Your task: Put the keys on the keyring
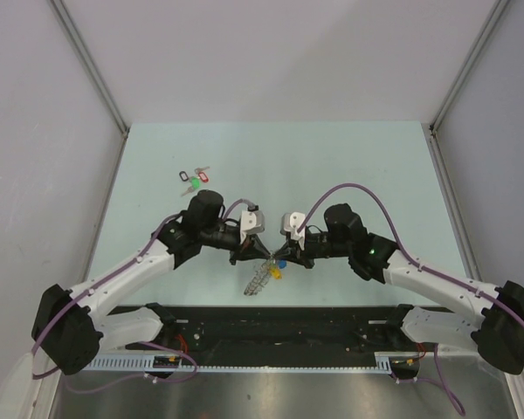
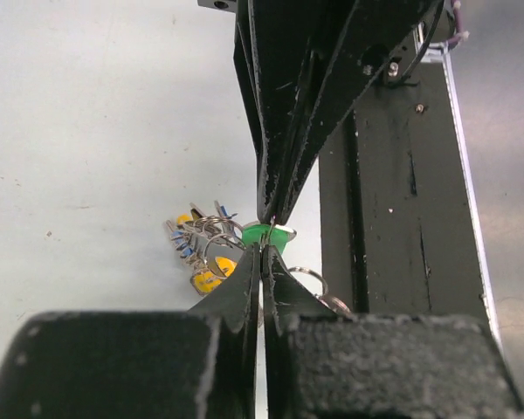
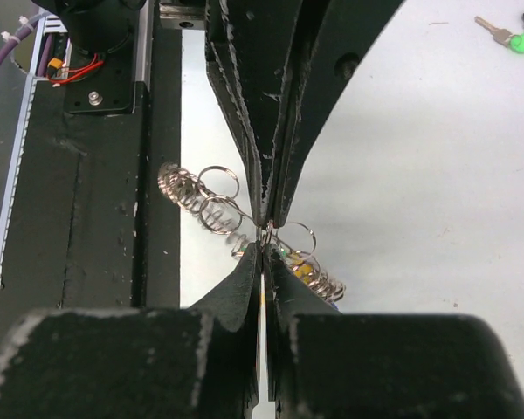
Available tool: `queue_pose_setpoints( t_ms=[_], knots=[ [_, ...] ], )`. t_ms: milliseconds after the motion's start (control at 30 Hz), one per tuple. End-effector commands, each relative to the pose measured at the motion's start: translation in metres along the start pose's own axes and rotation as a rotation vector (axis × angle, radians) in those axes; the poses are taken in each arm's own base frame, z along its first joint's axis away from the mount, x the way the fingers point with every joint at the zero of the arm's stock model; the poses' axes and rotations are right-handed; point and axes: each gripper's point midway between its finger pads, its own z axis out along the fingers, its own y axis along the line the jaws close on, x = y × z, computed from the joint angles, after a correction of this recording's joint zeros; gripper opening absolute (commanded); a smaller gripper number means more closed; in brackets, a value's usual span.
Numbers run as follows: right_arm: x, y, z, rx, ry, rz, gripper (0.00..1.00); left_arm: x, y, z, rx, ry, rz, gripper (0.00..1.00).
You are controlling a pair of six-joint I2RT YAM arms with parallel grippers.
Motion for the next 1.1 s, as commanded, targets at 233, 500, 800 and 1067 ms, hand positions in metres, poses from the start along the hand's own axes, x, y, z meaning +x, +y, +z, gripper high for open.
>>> queue_pose_setpoints(
  t_ms=[233,500,800,1067],
  knots=[
    [-0.021,-0.006,-0.002,0.030,-0.031,-0.040,0.00,-0.076,0.013,-0.032,-0.206,-0.380,-0.031,0.00],
    [-0.044,-0.006,0.012,0.039,-0.115,-0.077,0.00,-0.084,0.014,-0.049,-0.332,-0.486,-0.073,0.00],
    [-0.058,-0.006,0.004,0.033,-0.099,-0.118,0.00,-0.071,0.002,-0.053,-0.317,-0.398,-0.015,0.46],
    [-0.047,-0.002,0.008,-0.013,-0.034,-0.129,0.00,-0.048,-0.011,-0.039,-0.131,-0.148,0.156,0.54]
  ],
)
